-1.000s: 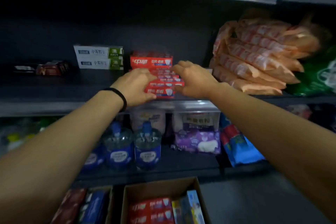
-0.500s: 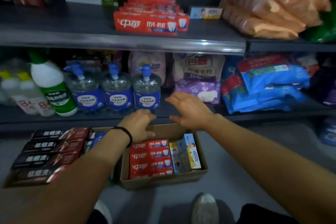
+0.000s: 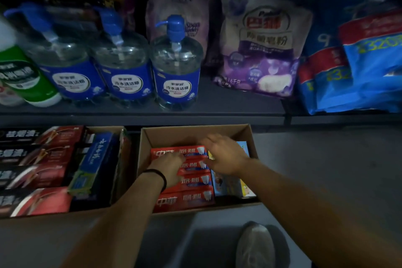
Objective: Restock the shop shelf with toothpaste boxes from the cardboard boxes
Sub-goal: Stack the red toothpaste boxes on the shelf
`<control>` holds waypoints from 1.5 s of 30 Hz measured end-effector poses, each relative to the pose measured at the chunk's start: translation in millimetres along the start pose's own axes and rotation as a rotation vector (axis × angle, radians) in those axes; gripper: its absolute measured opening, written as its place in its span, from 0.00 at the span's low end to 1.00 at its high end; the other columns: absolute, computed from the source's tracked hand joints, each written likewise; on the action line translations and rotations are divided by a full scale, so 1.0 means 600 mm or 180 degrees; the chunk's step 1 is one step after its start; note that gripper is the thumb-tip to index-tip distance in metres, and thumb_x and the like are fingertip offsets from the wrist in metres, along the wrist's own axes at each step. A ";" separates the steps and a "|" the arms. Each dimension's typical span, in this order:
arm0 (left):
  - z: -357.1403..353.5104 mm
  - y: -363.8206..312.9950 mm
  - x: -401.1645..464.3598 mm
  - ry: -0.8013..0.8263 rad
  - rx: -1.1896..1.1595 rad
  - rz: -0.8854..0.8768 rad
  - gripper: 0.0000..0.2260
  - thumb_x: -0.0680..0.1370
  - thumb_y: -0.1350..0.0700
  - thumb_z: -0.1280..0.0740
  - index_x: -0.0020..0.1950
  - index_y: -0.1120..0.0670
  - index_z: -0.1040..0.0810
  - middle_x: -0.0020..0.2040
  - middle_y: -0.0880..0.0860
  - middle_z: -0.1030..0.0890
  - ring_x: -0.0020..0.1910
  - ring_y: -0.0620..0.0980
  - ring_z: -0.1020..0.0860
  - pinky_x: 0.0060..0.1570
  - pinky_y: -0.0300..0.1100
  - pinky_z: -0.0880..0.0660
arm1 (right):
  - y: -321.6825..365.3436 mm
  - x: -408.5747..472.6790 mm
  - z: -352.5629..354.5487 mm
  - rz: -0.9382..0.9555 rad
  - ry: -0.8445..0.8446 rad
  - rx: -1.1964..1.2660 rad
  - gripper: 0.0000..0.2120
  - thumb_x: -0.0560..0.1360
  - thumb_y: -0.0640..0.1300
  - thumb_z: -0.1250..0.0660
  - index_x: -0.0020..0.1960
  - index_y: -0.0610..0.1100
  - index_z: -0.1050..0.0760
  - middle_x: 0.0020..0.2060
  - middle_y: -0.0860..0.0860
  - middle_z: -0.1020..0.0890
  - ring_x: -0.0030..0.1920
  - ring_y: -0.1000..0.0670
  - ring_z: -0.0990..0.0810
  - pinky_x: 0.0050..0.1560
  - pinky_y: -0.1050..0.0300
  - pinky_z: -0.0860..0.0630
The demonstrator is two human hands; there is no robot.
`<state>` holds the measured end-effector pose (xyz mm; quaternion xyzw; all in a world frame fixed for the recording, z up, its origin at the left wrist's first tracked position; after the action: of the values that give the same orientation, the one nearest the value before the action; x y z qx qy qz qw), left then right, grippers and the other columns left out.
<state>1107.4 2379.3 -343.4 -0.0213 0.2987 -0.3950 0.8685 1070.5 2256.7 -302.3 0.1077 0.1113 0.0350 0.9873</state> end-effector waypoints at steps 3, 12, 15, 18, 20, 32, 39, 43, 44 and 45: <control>-0.009 0.020 0.016 0.0008 -0.0014 0.0038 0.24 0.76 0.52 0.32 0.71 0.50 0.32 0.69 0.52 0.29 0.66 0.51 0.29 0.65 0.46 0.31 | -0.010 0.027 -0.043 -0.0114 0.0199 0.0161 0.24 0.74 0.50 0.32 0.68 0.48 0.33 0.63 0.49 0.27 0.63 0.48 0.29 0.63 0.52 0.33; -0.003 0.073 0.035 -0.0145 -0.0099 0.0189 0.21 0.76 0.51 0.32 0.68 0.51 0.29 0.63 0.52 0.27 0.61 0.52 0.28 0.61 0.47 0.28 | -0.027 0.091 -0.131 -0.0481 0.0592 0.0346 0.28 0.72 0.47 0.29 0.69 0.46 0.35 0.66 0.47 0.29 0.66 0.47 0.30 0.65 0.49 0.32; 0.002 0.069 0.038 -0.0178 -0.0121 0.0165 0.21 0.76 0.51 0.32 0.68 0.52 0.30 0.62 0.52 0.27 0.61 0.53 0.28 0.61 0.49 0.28 | -0.037 0.100 -0.146 -0.0584 0.0676 0.0395 0.28 0.72 0.46 0.29 0.69 0.46 0.35 0.66 0.47 0.29 0.66 0.47 0.30 0.65 0.48 0.30; 0.005 0.067 0.040 -0.0211 -0.0164 0.0133 0.22 0.75 0.51 0.32 0.68 0.51 0.30 0.62 0.52 0.27 0.62 0.54 0.28 0.60 0.50 0.28 | -0.044 0.105 -0.148 -0.0612 0.0679 0.0396 0.29 0.72 0.45 0.29 0.69 0.46 0.35 0.66 0.48 0.30 0.66 0.47 0.31 0.65 0.48 0.31; 0.004 0.069 0.040 -0.0205 -0.0193 0.0127 0.22 0.75 0.51 0.31 0.68 0.51 0.29 0.62 0.52 0.27 0.61 0.54 0.27 0.60 0.50 0.27 | -0.045 0.104 -0.153 -0.0570 0.0703 0.0371 0.31 0.71 0.44 0.29 0.70 0.45 0.36 0.67 0.47 0.32 0.68 0.46 0.33 0.67 0.48 0.32; 0.010 0.069 0.033 -0.0205 -0.0276 0.0153 0.20 0.75 0.51 0.31 0.66 0.50 0.28 0.59 0.51 0.26 0.59 0.53 0.26 0.60 0.50 0.27 | -0.037 0.098 -0.162 -0.0537 0.0414 0.0276 0.28 0.73 0.45 0.30 0.69 0.46 0.36 0.67 0.46 0.31 0.66 0.45 0.33 0.64 0.47 0.30; 0.010 0.064 0.034 -0.0161 -0.0337 0.0121 0.22 0.75 0.51 0.31 0.68 0.50 0.29 0.61 0.51 0.26 0.59 0.53 0.25 0.60 0.51 0.26 | -0.048 0.100 -0.149 -0.0630 0.0466 0.0386 0.18 0.77 0.44 0.35 0.65 0.46 0.35 0.61 0.45 0.24 0.59 0.43 0.24 0.56 0.47 0.25; 0.011 0.061 0.034 -0.0169 -0.0309 0.0114 0.21 0.75 0.51 0.31 0.67 0.51 0.28 0.62 0.52 0.26 0.60 0.53 0.25 0.60 0.51 0.27 | -0.051 0.103 -0.143 -0.0646 0.0392 0.0371 0.16 0.77 0.43 0.36 0.63 0.46 0.33 0.61 0.45 0.24 0.61 0.45 0.27 0.57 0.49 0.28; 0.011 0.062 0.034 -0.0171 -0.0310 0.0116 0.21 0.75 0.51 0.31 0.67 0.51 0.28 0.62 0.52 0.26 0.60 0.53 0.25 0.60 0.51 0.27 | -0.052 0.103 -0.144 -0.0655 0.0382 0.0374 0.17 0.77 0.43 0.35 0.64 0.46 0.33 0.62 0.45 0.25 0.62 0.45 0.27 0.58 0.49 0.29; 0.012 0.062 0.033 -0.0180 -0.0313 0.0119 0.21 0.75 0.52 0.31 0.67 0.50 0.28 0.61 0.52 0.26 0.60 0.53 0.25 0.60 0.51 0.27 | -0.051 0.103 -0.145 -0.0665 0.0366 0.0370 0.18 0.76 0.44 0.35 0.65 0.45 0.33 0.62 0.45 0.26 0.63 0.45 0.28 0.60 0.50 0.30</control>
<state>1146.3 2389.6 -357.8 -0.0695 0.2934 -0.3628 0.8818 1112.3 2250.2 -404.9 0.1502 0.1803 -0.0685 0.9697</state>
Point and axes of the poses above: each hand's wrist, its own x-axis towards the middle knuckle, its own z-axis out of the back of the hand, y = z × x, the point moved 7 cm from there along x, towards the middle knuckle
